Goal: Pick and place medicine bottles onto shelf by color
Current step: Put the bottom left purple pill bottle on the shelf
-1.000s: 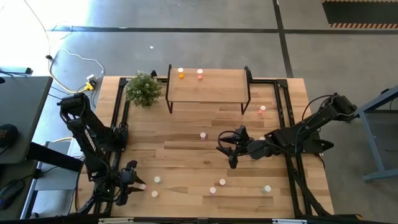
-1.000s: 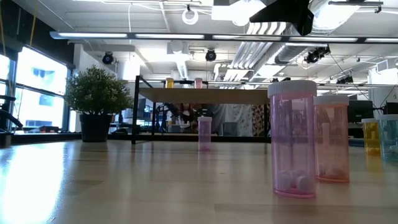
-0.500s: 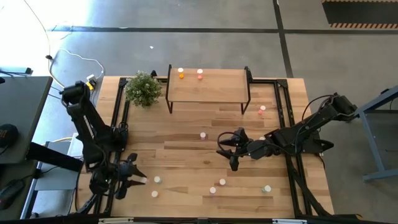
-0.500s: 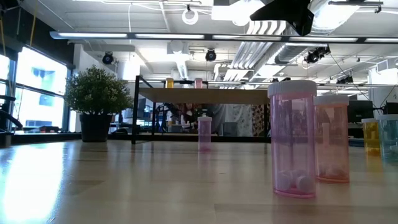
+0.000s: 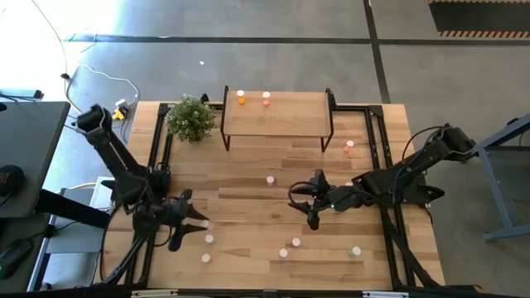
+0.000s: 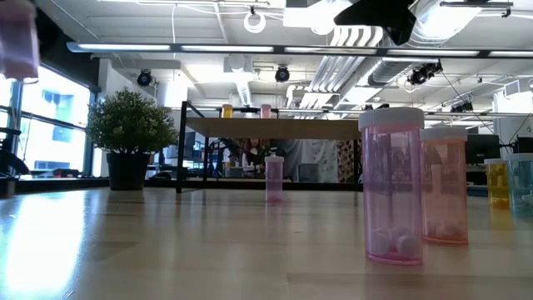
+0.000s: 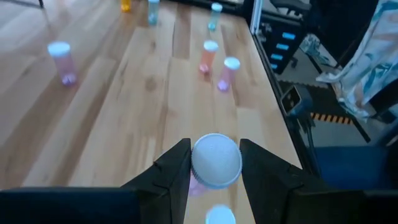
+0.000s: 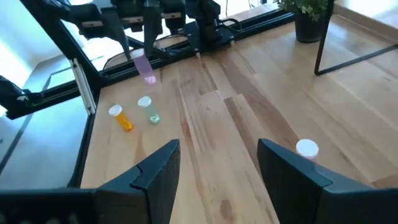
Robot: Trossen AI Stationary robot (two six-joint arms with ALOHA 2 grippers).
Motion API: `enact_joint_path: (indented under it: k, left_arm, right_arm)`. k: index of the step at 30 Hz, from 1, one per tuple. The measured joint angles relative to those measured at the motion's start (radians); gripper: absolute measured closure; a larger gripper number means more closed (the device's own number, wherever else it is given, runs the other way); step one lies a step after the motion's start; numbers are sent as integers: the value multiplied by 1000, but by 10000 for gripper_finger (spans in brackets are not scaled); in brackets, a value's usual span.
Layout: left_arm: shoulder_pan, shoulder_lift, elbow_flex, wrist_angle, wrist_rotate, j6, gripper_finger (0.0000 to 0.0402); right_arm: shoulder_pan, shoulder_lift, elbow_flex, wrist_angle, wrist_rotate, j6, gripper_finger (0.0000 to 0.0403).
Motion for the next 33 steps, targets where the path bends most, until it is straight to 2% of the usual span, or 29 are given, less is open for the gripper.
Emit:
enact_joint_path:
  k: [10, 16, 24, 29, 33]
  left_arm:
    - [190, -9, 0, 106, 129, 185, 282]
    - [300, -8, 0, 148, 193, 257, 282]
    - [456, -8, 0, 195, 280, 326, 282]
    - [543, -8, 0, 200, 346, 348, 282]
    - [600, -8, 0, 228, 405, 375, 282]
  right_arm:
    - [-64, 0, 0, 2, -32, -82, 194]
    - [-128, 0, 0, 9, -83, -141, 165]
    - [-217, 0, 0, 171, -266, -318, 153]
    - [-263, 16, 1, 214, -306, -406, 153]
    - [-295, 77, 1, 307, -363, -470, 153]
